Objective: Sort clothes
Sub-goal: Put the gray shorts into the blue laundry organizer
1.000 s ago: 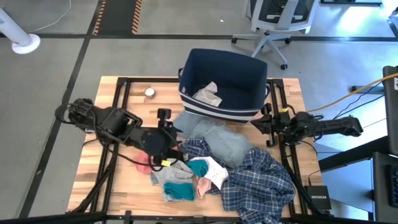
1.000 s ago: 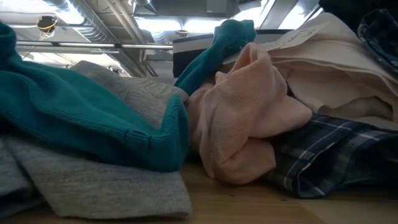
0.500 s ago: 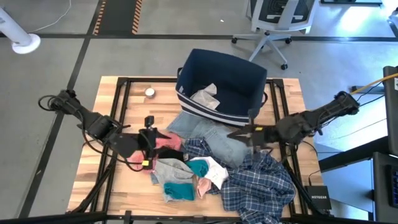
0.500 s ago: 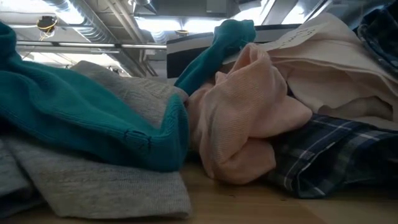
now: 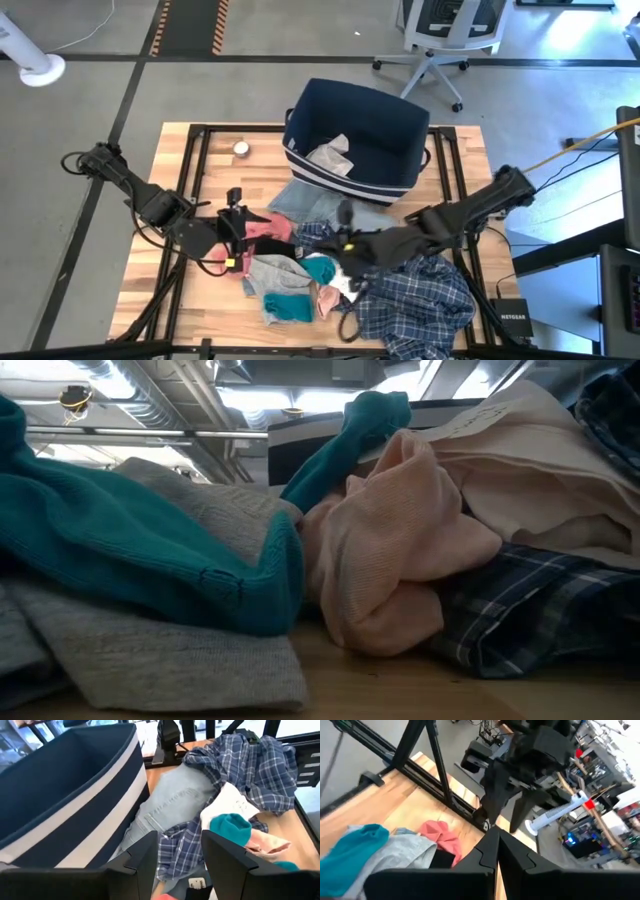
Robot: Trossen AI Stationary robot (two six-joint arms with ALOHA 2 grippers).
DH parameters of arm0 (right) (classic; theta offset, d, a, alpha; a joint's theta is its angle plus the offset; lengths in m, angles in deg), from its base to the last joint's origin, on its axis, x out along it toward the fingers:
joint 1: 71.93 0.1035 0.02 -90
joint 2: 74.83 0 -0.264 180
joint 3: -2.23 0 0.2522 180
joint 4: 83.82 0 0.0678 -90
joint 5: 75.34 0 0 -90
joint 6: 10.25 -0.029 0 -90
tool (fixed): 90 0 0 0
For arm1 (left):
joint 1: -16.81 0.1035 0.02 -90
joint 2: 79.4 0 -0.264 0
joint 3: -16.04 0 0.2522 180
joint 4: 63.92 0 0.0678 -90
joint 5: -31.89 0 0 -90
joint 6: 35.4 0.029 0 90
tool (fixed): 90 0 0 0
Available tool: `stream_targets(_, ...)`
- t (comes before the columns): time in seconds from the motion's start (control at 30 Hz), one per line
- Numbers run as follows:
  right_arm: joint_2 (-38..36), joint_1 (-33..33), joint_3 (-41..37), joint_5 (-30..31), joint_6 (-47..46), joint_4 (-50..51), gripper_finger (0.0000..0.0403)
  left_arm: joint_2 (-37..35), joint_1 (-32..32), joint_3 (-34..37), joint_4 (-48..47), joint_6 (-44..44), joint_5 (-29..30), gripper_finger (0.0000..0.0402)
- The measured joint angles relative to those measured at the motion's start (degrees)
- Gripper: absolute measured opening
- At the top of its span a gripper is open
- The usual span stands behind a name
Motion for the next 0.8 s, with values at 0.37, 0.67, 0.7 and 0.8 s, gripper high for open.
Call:
stream_targets(0.37,10.5,-2.6,3.1,0.0,3.4,0.7,0.0019,0.0,0.0,0.0,-0.1,0.6,0.0,0.0148)
stream_targets(0.67,16.9,-2.5,3.1,-3.1,3.2,-4.4,0.0019,0.0,0.1,0.0,0.3,0.6,0.0,0.0148)
stream_targets(0.7,17.6,-2.5,3.1,-3.2,3.2,-4.5,0.0019,0.0,0.1,0.0,0.2,0.5,0.0,0.0148)
stream_targets(0.8,19.7,-2.5,3.1,-3.5,3.1,-5.6,0.0019,0.0,0.1,0.0,0.1,0.3,0.0,0.0148)
